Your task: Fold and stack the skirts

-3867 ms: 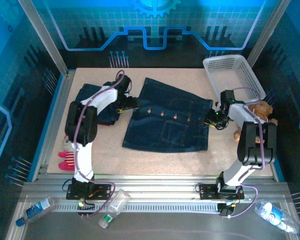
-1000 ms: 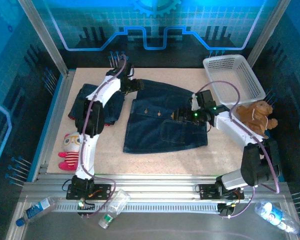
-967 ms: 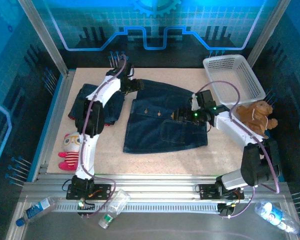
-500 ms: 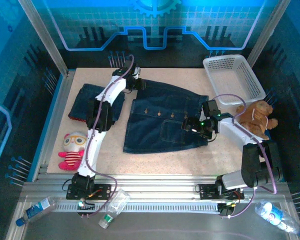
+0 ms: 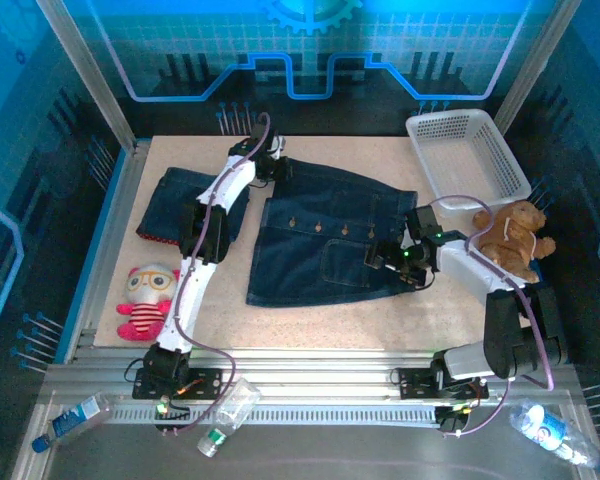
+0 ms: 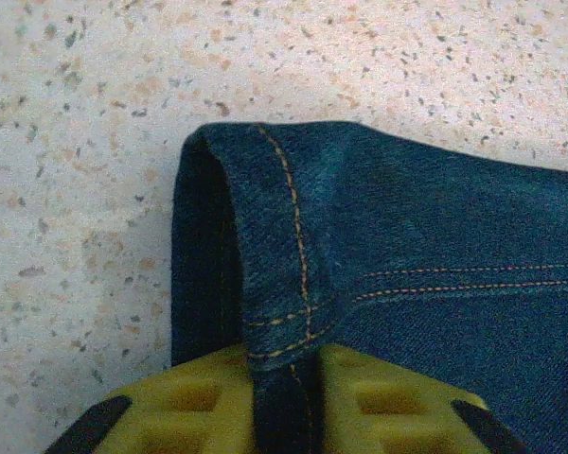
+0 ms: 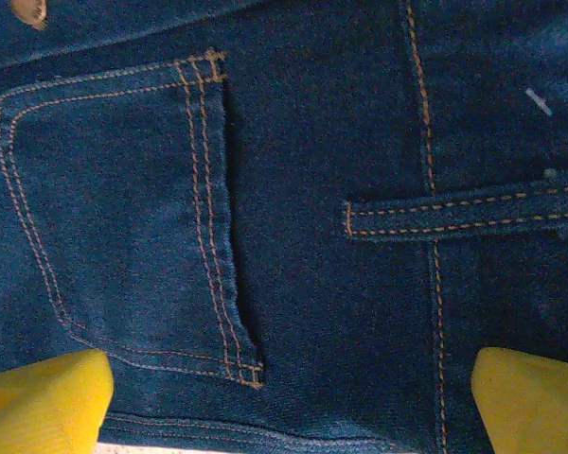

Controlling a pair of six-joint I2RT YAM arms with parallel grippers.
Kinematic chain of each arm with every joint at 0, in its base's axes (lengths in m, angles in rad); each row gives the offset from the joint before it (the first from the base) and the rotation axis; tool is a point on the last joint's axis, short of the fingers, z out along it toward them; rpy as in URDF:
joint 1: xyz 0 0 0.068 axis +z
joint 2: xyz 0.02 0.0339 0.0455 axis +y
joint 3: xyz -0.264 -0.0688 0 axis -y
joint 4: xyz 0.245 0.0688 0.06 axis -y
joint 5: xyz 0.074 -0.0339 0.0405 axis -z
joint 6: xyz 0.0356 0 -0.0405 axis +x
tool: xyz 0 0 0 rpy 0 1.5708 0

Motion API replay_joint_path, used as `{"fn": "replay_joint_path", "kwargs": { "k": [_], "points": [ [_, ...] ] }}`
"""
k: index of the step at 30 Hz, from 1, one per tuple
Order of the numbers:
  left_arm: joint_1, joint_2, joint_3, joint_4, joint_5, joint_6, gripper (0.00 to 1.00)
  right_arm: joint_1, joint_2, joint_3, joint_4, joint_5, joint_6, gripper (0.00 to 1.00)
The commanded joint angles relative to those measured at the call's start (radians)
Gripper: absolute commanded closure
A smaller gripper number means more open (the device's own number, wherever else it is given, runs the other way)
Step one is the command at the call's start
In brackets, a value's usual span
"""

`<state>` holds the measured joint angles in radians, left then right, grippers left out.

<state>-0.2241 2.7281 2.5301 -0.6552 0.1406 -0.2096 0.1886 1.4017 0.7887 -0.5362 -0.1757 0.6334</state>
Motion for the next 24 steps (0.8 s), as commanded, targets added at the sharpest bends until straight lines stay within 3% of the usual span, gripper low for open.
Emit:
{"fn": "replay_joint_path", "kwargs": {
  "k": [1, 6, 11, 24],
  "points": [
    [0.009, -0.003, 0.039, 0.054, 0.024, -0.004, 0.89, -0.015, 0.038, -0.006, -0.063, -0.008, 0.033, 0.01],
    [0.01, -0.046, 0.028, 0.094, -0.016, 0.012, 0.98, -0.021, 0.103, -0.002, -0.082, -0.008, 0.053, 0.0],
    [0.028, -0.104, -0.019, 0.183, -0.037, -0.006, 0.99, -0.027, 0.117, -0.012, -0.092, 0.013, 0.073, 0.0],
    [0.051, -0.026, 0.003, 0.222, -0.015, -0.038, 0.91, -0.052, 0.111, -0.026, -0.085, 0.012, 0.082, 0.0]
  ]
}}
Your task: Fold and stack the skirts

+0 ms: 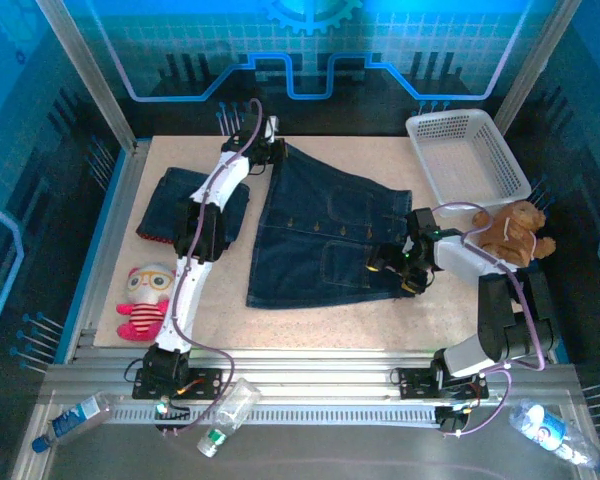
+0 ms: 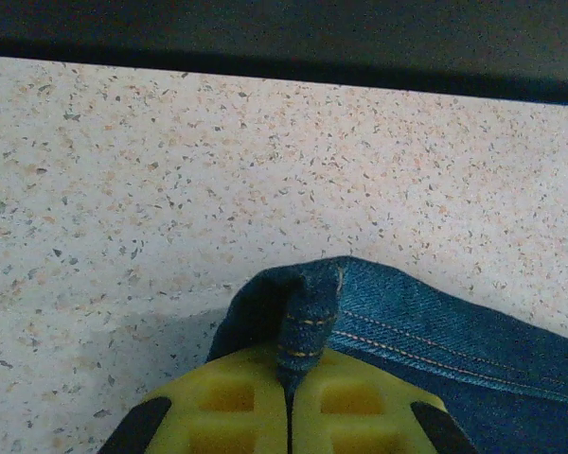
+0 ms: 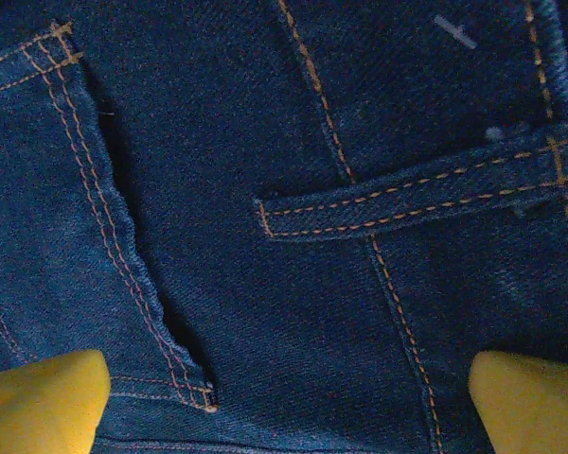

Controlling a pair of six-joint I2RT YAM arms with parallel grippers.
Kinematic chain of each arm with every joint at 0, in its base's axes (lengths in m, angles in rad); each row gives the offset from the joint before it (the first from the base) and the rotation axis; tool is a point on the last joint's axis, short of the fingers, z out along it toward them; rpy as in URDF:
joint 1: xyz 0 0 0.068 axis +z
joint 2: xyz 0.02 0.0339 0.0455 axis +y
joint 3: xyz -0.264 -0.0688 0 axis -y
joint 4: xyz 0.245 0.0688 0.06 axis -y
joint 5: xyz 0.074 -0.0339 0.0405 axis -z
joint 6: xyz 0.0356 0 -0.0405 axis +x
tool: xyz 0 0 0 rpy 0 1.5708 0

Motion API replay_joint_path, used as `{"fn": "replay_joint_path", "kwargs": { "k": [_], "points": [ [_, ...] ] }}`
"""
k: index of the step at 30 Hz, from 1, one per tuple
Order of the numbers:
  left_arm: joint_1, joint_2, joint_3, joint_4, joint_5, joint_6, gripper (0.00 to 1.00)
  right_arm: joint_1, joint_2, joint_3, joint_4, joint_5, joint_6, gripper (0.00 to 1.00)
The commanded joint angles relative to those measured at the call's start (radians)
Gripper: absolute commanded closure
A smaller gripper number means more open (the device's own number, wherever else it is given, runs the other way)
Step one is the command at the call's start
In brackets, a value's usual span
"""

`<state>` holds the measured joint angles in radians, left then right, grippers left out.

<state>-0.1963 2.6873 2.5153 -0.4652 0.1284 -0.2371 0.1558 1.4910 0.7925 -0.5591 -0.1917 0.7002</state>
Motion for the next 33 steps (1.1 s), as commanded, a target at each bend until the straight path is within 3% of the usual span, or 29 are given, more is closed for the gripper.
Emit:
{"fn": "replay_joint_path", "kwargs": {
  "k": [1, 2, 3, 7, 9, 13, 16, 21, 26, 33],
  "points": [
    [0.023, 0.023, 0.027, 0.026, -0.004, -0.008, 0.9, -0.018, 0.02, -0.025, -0.059, 0.018, 0.014, 0.0],
    [0.023, 0.028, 0.036, 0.016, -0.009, -0.008, 0.88, -0.019, 0.014, -0.023, -0.055, 0.006, 0.011, 0.0],
    [0.024, 0.028, 0.045, 0.0, -0.013, -0.009, 0.79, -0.018, 0.001, -0.016, -0.05, -0.013, 0.008, 0.0],
    [0.031, -0.044, 0.04, -0.079, -0.054, 0.005, 0.21, -0.019, -0.09, 0.056, -0.079, -0.063, -0.019, 0.0],
    [0.034, -0.113, 0.01, -0.117, -0.068, 0.004, 0.03, -0.02, -0.128, 0.115, -0.091, -0.078, -0.03, 0.0],
    [0.034, -0.302, -0.161, -0.134, -0.069, -0.086, 0.01, -0.025, -0.117, 0.236, -0.074, -0.078, -0.045, 0.0],
    [0.031, -0.396, -0.312, -0.091, 0.061, -0.219, 0.01, -0.031, -0.028, 0.318, -0.01, -0.053, -0.038, 0.0],
    [0.007, -0.429, -0.422, -0.077, 0.219, -0.414, 0.01, -0.035, 0.182, 0.498, 0.077, 0.01, -0.019, 0.0],
    [-0.042, -0.471, -0.572, 0.031, 0.335, -0.528, 0.01, -0.032, 0.439, 0.742, 0.098, -0.028, -0.018, 0.0],
    [-0.068, -0.528, -0.823, 0.177, 0.375, -0.625, 0.01, -0.032, 0.69, 0.983, 0.069, -0.055, 0.034, 0.0]
  ]
}}
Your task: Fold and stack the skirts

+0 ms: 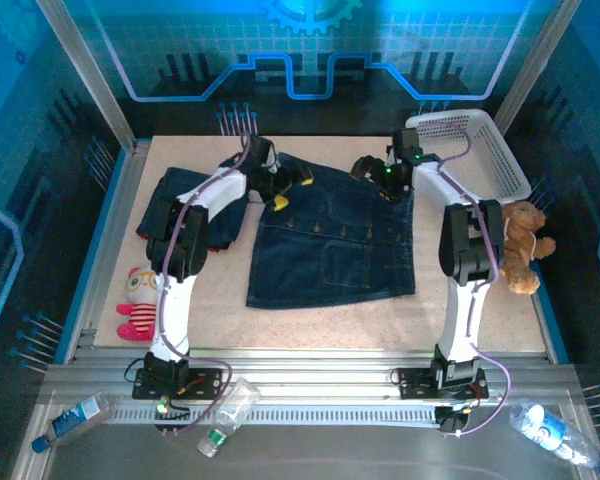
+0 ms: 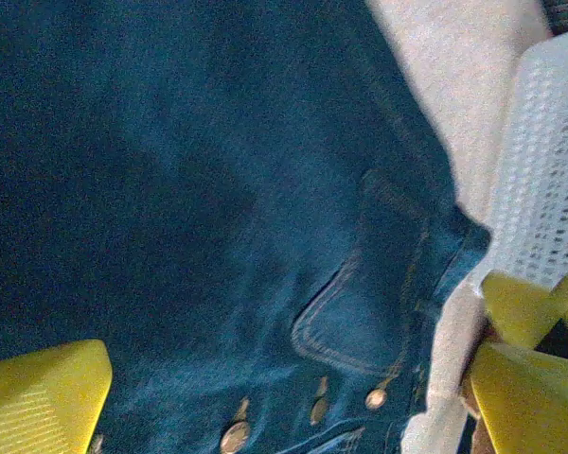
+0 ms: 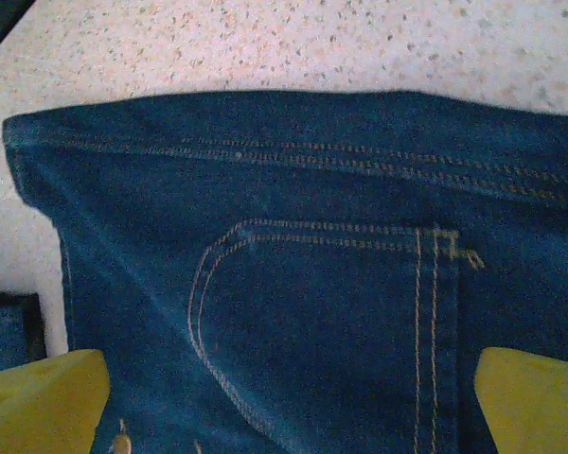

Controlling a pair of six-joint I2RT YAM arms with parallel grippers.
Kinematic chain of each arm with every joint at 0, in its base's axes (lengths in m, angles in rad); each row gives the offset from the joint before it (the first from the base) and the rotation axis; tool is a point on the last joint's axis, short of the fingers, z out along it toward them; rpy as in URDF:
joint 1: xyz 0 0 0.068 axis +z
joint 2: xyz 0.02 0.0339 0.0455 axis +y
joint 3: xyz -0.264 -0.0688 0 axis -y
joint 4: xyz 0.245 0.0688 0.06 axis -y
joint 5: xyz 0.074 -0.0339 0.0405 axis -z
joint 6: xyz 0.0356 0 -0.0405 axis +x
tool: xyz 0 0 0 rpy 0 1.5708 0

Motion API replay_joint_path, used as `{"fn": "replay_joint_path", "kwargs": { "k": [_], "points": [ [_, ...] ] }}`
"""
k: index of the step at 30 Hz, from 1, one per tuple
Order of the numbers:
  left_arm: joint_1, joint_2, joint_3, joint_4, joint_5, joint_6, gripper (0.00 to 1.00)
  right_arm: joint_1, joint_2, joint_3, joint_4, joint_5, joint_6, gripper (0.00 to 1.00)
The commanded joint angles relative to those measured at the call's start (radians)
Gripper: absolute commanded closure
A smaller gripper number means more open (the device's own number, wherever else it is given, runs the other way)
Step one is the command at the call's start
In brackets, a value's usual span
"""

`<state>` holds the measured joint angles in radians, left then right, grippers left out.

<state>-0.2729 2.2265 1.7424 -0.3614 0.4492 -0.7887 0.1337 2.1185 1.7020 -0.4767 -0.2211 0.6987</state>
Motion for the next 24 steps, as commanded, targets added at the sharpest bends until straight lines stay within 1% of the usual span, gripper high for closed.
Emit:
{"fn": "replay_joint_path", "kwargs": {
  "k": [1, 4, 6, 11, 13, 18, 19, 21, 24],
  "points": [
    [0.01, -0.062, -0.069, 0.074, 0.054, -0.077, 0.01, -0.012, 0.093, 0.099, -0.016, -0.036, 0.046, 0.0],
    [0.012, -0.046, -0.105, 0.069, 0.046, -0.071, 0.01, -0.015, 0.169, 0.156, -0.023, -0.05, 0.069, 0.0],
    [0.016, -0.04, -0.118, 0.035, 0.018, -0.057, 0.01, -0.021, 0.216, 0.187, -0.031, -0.041, 0.085, 0.0],
    [0.039, -0.063, -0.195, -0.003, -0.027, -0.048, 0.01, -0.064, 0.371, 0.293, -0.076, -0.06, 0.114, 0.0],
    [0.05, -0.08, -0.22, -0.028, -0.053, -0.034, 0.01, -0.071, 0.406, 0.325, -0.075, -0.061, 0.128, 0.0],
    [0.079, -0.116, -0.279, -0.037, -0.138, -0.002, 0.01, -0.068, 0.454, 0.415, -0.112, -0.017, 0.144, 0.0],
    [0.09, -0.113, -0.279, -0.037, -0.146, 0.003, 0.01, -0.065, 0.462, 0.432, -0.112, -0.021, 0.149, 0.0],
    [0.108, -0.097, -0.257, -0.037, -0.129, 0.021, 0.01, -0.052, 0.477, 0.465, -0.112, -0.026, 0.155, 0.0],
    [0.11, -0.072, -0.171, -0.057, -0.102, 0.078, 0.01, -0.029, 0.486, 0.506, -0.113, -0.011, 0.157, 0.0]
  ]
}}
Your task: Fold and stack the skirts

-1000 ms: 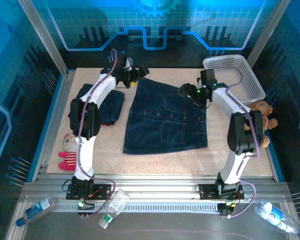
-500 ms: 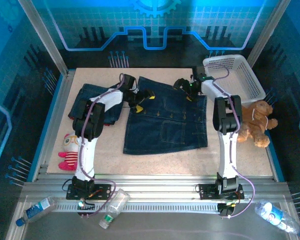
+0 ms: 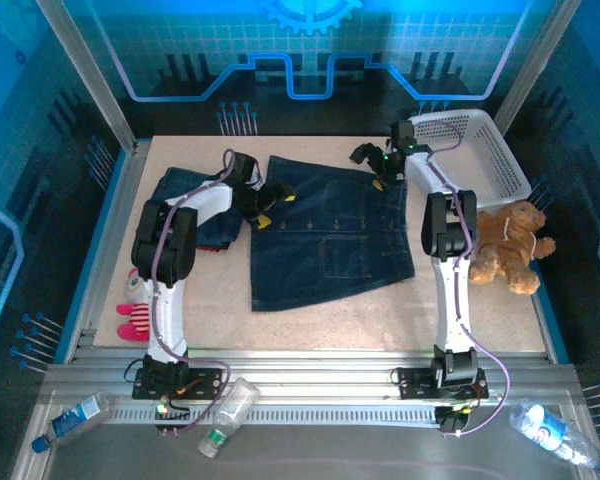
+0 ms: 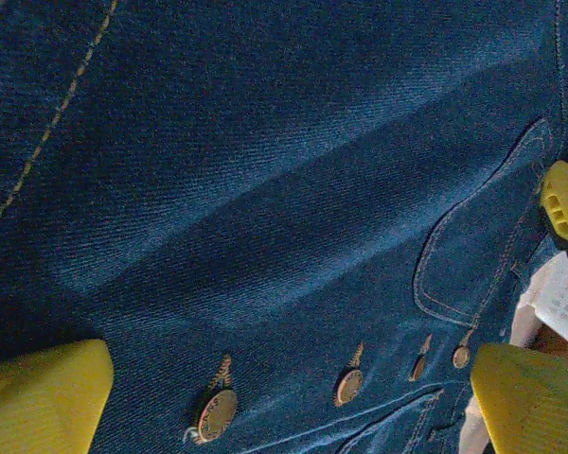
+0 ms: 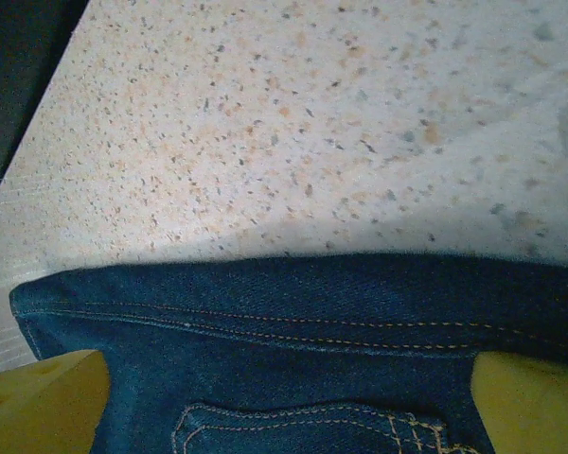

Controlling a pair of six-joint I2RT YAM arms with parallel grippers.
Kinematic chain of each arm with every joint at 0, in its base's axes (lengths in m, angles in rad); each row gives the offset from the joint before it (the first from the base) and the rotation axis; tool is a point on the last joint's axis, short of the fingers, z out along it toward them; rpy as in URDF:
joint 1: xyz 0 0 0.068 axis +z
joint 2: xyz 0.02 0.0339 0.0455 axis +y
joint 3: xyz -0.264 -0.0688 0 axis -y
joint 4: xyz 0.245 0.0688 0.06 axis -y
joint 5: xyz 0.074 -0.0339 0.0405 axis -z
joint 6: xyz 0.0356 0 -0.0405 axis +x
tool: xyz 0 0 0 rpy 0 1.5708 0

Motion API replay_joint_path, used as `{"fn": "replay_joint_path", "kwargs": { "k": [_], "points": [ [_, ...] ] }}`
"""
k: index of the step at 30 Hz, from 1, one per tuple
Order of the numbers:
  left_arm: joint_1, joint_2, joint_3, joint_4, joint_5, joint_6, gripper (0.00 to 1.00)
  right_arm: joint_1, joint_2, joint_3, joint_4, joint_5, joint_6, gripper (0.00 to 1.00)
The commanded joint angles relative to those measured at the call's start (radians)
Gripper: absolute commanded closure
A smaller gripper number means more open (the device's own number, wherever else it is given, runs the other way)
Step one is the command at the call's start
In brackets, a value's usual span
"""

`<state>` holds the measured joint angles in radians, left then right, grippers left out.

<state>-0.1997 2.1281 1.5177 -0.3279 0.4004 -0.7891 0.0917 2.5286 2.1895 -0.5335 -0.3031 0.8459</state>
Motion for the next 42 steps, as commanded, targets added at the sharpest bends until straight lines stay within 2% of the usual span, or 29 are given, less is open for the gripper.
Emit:
{"fn": "replay_joint_path", "kwargs": {
  "k": [1, 3, 5, 9, 11, 14, 19, 23, 28, 34, 38, 42],
  "points": [
    [0.034, 0.037, 0.097, -0.105, -0.04, 0.099, 0.01, 0.018, 0.07, 0.022, -0.044, 0.065, 0.012, 0.0],
    [0.031, 0.054, 0.179, -0.14, -0.029, 0.139, 0.01, 0.028, 0.035, 0.008, -0.009, 0.048, 0.013, 0.0],
    [0.028, 0.058, 0.249, -0.174, -0.033, 0.165, 0.01, 0.043, -0.036, -0.038, 0.011, 0.085, 0.009, 0.0],
    [0.018, 0.0, 0.3, -0.196, -0.021, 0.155, 0.01, 0.086, -0.303, -0.305, 0.184, 0.239, -0.062, 0.0],
    [0.004, -0.05, 0.274, -0.207, -0.052, 0.147, 0.01, 0.108, -0.437, -0.452, 0.266, 0.289, -0.104, 0.0],
    [-0.013, -0.145, 0.176, -0.215, -0.114, 0.103, 0.01, 0.13, -0.605, -0.63, 0.287, 0.34, -0.132, 0.0],
    [-0.052, -0.331, -0.076, -0.183, -0.223, -0.017, 0.01, 0.126, -0.814, -0.823, 0.139, 0.423, -0.131, 0.0],
    [-0.095, -0.488, -0.265, -0.235, -0.345, -0.119, 0.01, 0.04, -0.94, -1.027, 0.197, 0.276, -0.102, 0.0],
    [-0.138, -0.675, -0.538, -0.236, -0.312, -0.24, 0.01, -0.063, -1.096, -1.246, 0.216, 0.1, -0.079, 0.0],
    [-0.186, -0.862, -0.786, -0.23, -0.269, -0.408, 0.02, -0.07, -1.286, -1.391, 0.057, 0.131, -0.085, 0.0],
    [-0.202, -0.934, -0.895, -0.175, -0.197, -0.485, 0.16, -0.075, -1.374, -1.499, 0.041, 0.128, -0.034, 0.0],
    [-0.221, -0.974, -0.924, -0.217, -0.211, -0.515, 0.18, -0.081, -1.378, -1.57, 0.048, 0.119, -0.037, 0.03]
  ]
}}
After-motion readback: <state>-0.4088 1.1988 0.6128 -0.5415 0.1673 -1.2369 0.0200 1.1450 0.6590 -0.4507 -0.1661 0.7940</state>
